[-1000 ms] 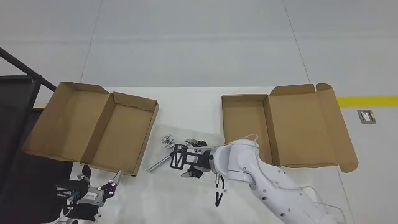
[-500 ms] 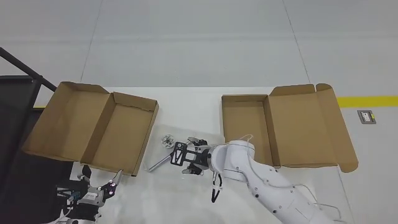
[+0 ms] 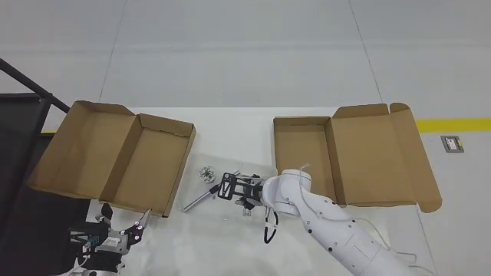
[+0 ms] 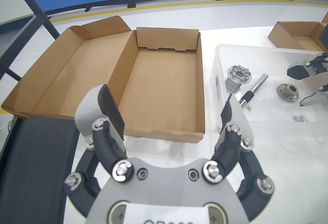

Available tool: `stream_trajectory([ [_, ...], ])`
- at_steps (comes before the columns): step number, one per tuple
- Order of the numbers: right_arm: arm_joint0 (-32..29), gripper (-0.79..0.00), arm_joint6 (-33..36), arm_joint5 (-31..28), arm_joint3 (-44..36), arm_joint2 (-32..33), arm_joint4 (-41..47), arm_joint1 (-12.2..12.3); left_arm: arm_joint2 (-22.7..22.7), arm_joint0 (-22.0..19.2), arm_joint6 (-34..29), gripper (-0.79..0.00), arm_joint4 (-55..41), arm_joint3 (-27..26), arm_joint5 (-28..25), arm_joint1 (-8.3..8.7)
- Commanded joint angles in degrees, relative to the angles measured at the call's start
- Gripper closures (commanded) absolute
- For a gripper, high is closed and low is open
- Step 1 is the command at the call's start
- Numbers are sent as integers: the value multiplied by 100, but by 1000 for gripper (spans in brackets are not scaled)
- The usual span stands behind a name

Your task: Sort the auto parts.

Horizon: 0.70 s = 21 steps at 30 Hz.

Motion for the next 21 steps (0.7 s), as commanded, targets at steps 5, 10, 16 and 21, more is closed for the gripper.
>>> stream_trajectory([
  [5, -9, -557, -57, 59, 133, 40, -133, -24, 0, 0, 0, -785, 0, 0, 0, 0],
  [10, 24, -585, 43, 127, 249, 45, -206, -65, 0, 0, 0, -785, 0, 0, 0, 0],
  [16, 91, -471, 63, 80, 435, 12, -163, -144, 0, 0, 0, -785, 0, 0, 0, 0],
  [21, 143, -391, 130, 135, 577, -11, -178, -208, 0, 0, 0, -785, 0, 0, 0, 0],
])
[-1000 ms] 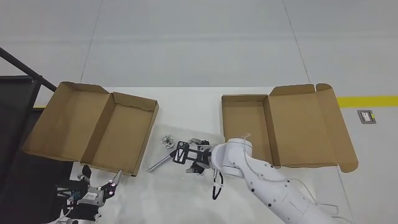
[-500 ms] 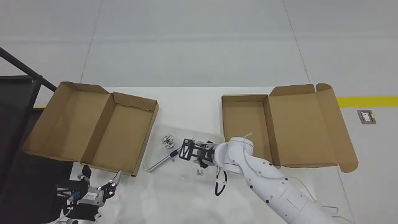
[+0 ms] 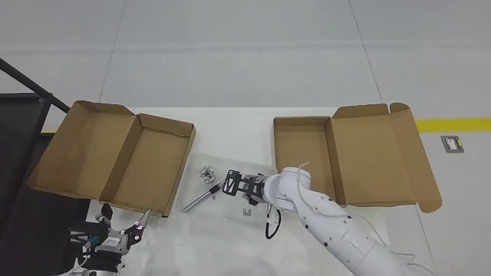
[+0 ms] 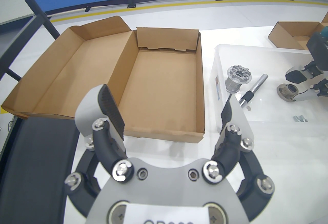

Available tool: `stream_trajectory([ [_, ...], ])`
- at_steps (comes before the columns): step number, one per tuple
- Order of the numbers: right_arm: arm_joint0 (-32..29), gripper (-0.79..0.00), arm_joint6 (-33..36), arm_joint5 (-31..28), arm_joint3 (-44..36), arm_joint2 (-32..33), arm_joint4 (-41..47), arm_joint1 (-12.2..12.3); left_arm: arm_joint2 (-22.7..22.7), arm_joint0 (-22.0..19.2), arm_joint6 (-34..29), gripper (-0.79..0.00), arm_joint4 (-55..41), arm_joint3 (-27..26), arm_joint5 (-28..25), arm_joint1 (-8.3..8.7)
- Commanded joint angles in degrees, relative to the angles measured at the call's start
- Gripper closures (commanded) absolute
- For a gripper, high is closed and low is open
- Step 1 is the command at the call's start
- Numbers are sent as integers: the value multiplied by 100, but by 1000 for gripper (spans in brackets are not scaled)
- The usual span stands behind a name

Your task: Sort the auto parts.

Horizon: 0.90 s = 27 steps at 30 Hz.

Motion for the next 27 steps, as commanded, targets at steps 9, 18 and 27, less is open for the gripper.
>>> stream_trajectory([
  [9, 61, -391, 140, 134, 239, -16, -15, -114, 0, 0, 0, -785, 0, 0, 0, 0],
  [18, 114, -259, 124, 120, 421, -32, -34, -209, 0, 0, 0, -785, 0, 0, 0, 0],
  [27, 115, 0, 145, 145, 467, 37, -107, -249, 0, 0, 0, -785, 0, 0, 0, 0],
])
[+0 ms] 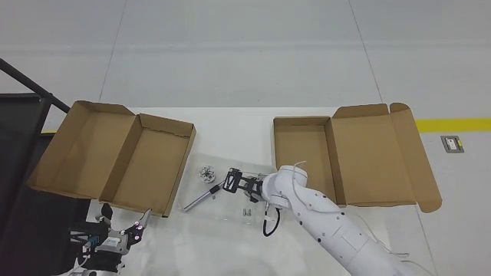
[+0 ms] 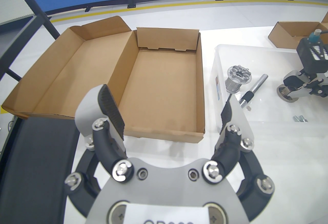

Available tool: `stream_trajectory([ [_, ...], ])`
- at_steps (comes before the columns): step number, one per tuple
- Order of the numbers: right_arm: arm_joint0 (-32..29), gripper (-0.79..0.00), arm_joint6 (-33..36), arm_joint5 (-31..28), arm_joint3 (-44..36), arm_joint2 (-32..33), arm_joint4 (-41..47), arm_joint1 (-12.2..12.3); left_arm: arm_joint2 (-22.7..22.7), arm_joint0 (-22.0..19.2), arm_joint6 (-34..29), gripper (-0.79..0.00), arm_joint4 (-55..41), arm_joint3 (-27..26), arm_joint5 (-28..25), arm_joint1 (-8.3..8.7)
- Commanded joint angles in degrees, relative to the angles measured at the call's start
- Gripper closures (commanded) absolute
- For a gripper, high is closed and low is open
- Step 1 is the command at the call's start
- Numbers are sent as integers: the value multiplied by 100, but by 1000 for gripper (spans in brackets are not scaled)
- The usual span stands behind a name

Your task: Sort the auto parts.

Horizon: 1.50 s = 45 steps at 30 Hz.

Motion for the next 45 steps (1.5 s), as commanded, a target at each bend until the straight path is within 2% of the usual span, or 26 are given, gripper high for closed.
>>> stream_trajectory([
  [1, -16, 0, -62, -6, -68, 41, -26, 7, 0, 0, 0, -785, 0, 0, 0, 0],
  [5, -140, 0, -441, -207, -442, 232, -119, 95, 0, 0, 0, -785, 0, 0, 0, 0],
  [9, -447, 0, -836, -450, -1101, 608, -332, 289, 0, 0, 0, -785, 0, 0, 0, 0],
  [13, -873, 0, -1209, -846, -2018, 1142, -535, 529, 0, 0, 0, -785, 0, 0, 0, 0],
  [19, -1862, 0, -2108, -1454, -3686, 2211, -1129, 927, 0, 0, 0, -785, 0, 0, 0, 0],
  [26, -1896, 0, -2152, -1411, -3710, 2194, -1118, 924, 0, 0, 0, -785, 0, 0, 0, 0],
  [29, -1935, 0, -2185, -930, -3752, 2126, -1172, 892, 0, 0, 0, -785, 0, 0, 0, 0],
  [36, -2149, 0, -3044, 359, -3682, 2724, -917, 897, 0, 0, 0, -785, 0, 0, 0, 0],
  [39, -2299, 0, -3509, 669, -3651, 3027, -787, 921, 0, 0, 0, -785, 0, 0, 0, 0],
  [43, -2490, 0, -4674, 431, -3406, 3461, -277, 968, 0, 0, 0, -785, 0, 0, 0, 0],
  [45, -2543, 0, -4958, 347, -3208, 3640, -144, 991, 0, 0, 0, -785, 0, 0, 0, 0],
])
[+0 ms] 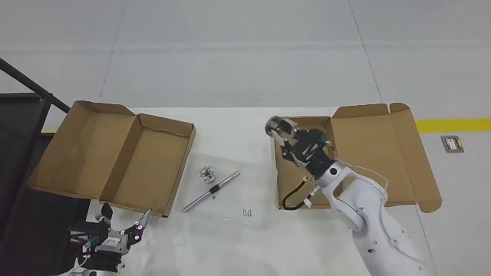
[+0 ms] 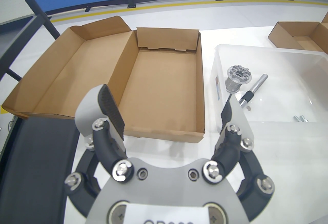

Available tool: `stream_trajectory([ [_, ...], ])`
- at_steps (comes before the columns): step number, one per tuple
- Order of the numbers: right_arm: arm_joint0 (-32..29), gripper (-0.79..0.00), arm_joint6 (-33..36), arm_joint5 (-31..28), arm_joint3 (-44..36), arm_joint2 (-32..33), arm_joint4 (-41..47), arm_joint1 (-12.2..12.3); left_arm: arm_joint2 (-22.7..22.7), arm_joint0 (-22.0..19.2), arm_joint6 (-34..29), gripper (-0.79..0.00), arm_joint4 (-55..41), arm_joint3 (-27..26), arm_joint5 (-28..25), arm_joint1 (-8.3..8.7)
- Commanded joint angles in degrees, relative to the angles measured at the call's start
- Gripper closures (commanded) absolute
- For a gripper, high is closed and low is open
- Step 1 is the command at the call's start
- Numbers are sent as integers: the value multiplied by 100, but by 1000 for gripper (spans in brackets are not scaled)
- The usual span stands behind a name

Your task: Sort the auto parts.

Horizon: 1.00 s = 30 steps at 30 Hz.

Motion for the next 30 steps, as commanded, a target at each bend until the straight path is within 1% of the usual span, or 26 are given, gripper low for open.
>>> stream_trajectory([
  [1, -12, 0, -86, 45, 202, 161, 13, 21, 0, 0, 0, -785, 0, 0, 0, 0],
  [3, 43, 0, 255, 222, 332, 175, -27, 20, 0, 0, 0, -785, 0, 0, 0, 0],
  [6, 269, 0, 1090, 641, 567, 109, -193, -1, 0, 0, 0, -785, 0, 0, 0, 0],
  [7, 303, 0, 1186, 705, 602, 98, -222, -4, 0, 0, 0, -785, 0, 0, 0, 0],
  [30, 303, 0, 1186, 705, 602, 98, -222, -4, 0, 0, 0, -785, 0, 0, 0, 0],
])
